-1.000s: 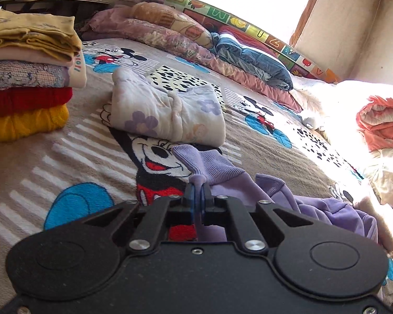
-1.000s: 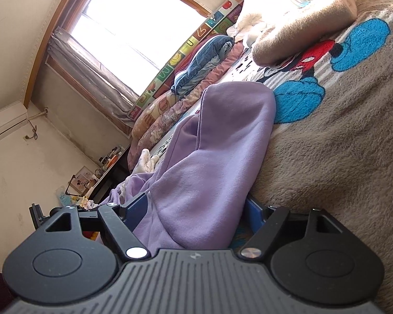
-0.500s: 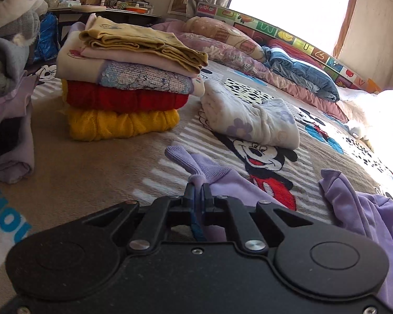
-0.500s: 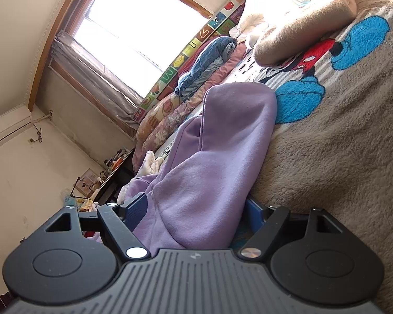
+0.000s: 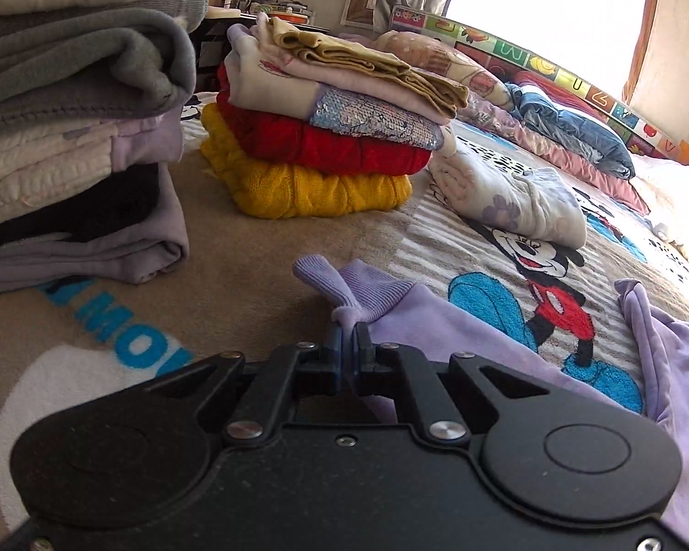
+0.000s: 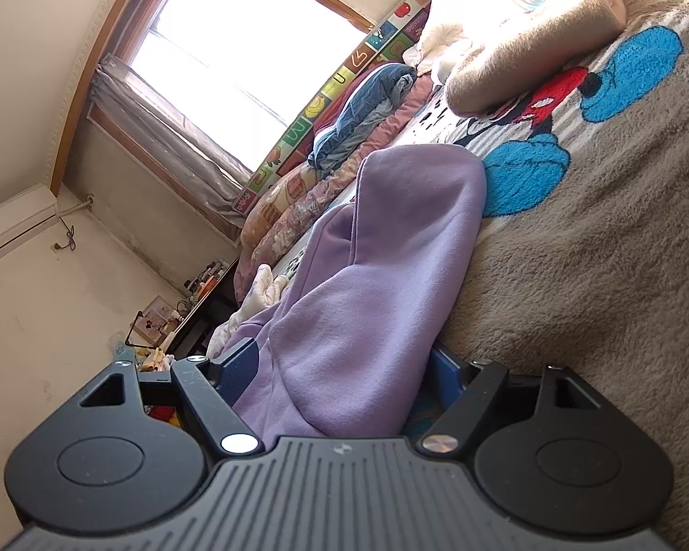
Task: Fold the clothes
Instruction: 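Pull the held cuff across the sweatshirt body with the left gripper, then open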
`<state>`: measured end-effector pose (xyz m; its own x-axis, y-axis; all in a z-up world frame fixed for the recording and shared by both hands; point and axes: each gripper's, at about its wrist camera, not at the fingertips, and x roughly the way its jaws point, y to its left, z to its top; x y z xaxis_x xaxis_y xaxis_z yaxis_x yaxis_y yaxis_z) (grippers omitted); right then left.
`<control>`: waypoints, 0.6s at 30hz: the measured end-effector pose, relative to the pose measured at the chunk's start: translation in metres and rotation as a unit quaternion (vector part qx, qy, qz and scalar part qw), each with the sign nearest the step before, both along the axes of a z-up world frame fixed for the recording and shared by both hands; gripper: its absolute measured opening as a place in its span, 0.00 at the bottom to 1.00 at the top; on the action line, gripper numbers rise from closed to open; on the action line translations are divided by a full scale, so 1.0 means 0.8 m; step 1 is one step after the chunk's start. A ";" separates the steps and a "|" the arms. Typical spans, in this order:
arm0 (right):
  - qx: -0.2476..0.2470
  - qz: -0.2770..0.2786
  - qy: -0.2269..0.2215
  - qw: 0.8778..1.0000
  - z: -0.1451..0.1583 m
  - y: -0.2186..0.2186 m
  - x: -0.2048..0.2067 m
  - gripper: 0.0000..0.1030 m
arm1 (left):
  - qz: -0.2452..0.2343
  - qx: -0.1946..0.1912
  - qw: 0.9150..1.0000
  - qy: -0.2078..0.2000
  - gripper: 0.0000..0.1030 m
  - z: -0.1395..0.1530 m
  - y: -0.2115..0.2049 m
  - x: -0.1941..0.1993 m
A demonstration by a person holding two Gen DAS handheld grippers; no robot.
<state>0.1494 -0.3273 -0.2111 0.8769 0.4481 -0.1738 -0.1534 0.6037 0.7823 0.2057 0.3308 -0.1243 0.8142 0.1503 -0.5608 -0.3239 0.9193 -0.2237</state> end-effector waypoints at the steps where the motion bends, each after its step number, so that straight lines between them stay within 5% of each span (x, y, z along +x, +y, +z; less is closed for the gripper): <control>1: 0.000 0.000 0.000 1.000 0.000 0.000 0.000 0.74 | 0.000 0.001 1.000 0.000 0.02 -0.002 0.001 0.000; 8: -0.001 0.000 0.000 1.000 -0.001 0.001 0.000 0.74 | 0.002 -0.029 0.999 -0.013 0.05 -0.010 0.012 -0.002; 14: -0.002 0.000 0.000 1.000 0.000 0.002 0.000 0.74 | 0.052 -0.160 0.985 -0.047 0.19 -0.023 0.059 -0.011; 18: -0.002 0.001 0.000 1.000 0.000 0.001 0.000 0.74 | 0.050 -0.115 0.991 -0.036 0.19 -0.013 0.049 0.004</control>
<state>0.1493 -0.3264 -0.2114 0.8762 0.4484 -0.1764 -0.1535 0.6069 0.7799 0.2089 0.3701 -0.1345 0.8408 0.1062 -0.5308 -0.3857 0.8055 -0.4498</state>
